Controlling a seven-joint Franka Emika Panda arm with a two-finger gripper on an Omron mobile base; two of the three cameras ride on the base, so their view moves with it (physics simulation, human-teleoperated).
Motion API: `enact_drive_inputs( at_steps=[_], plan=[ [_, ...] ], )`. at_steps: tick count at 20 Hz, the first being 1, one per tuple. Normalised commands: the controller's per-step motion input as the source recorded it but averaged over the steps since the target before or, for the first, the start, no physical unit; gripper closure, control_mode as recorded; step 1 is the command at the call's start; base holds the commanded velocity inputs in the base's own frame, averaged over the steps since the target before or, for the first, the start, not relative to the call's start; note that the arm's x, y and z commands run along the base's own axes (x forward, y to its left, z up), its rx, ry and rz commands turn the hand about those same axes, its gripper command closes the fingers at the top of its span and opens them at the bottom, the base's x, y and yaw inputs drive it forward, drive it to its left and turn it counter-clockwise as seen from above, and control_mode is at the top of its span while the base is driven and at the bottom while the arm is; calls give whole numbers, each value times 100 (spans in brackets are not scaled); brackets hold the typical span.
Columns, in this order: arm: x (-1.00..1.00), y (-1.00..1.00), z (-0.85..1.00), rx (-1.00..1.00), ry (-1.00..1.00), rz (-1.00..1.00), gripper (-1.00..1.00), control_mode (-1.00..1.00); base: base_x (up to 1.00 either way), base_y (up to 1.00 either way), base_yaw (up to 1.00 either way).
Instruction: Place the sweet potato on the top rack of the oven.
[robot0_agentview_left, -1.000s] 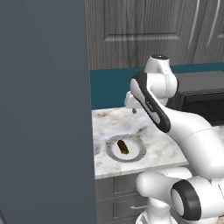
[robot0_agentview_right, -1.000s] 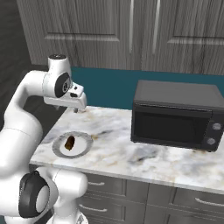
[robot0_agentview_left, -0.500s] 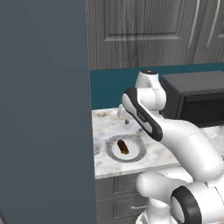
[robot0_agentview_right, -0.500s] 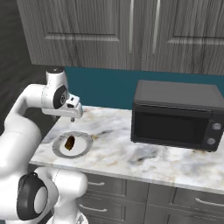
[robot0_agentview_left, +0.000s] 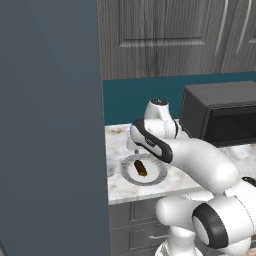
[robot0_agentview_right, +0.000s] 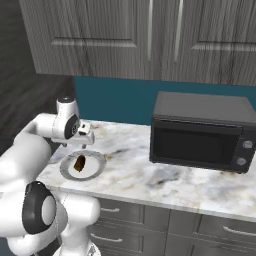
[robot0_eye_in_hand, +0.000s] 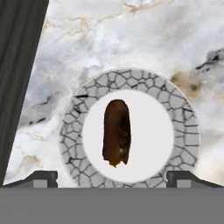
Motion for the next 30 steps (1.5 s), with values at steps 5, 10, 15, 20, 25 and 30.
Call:
enact_drive_inputs(
  at_steps=[5, 10, 15, 20, 25, 30],
  plan=[
    [9, 0, -58, 0, 5, 3, -100, -100, 0, 0, 0],
    [0, 0, -51, 0, 8, 0, -100, -100, 0, 0, 0],
    [3, 1, -34, 0, 1, 0, -100, -100, 0, 0, 0],
    [8, 5, -27, 0, 0, 0, -100, -100, 0, 0, 0],
    [3, 0, -28, 0, 0, 0, -100, -100, 0, 0, 0],
    [3, 0, -22, 0, 0, 0, -100, -100, 0, 0, 0]
  ],
)
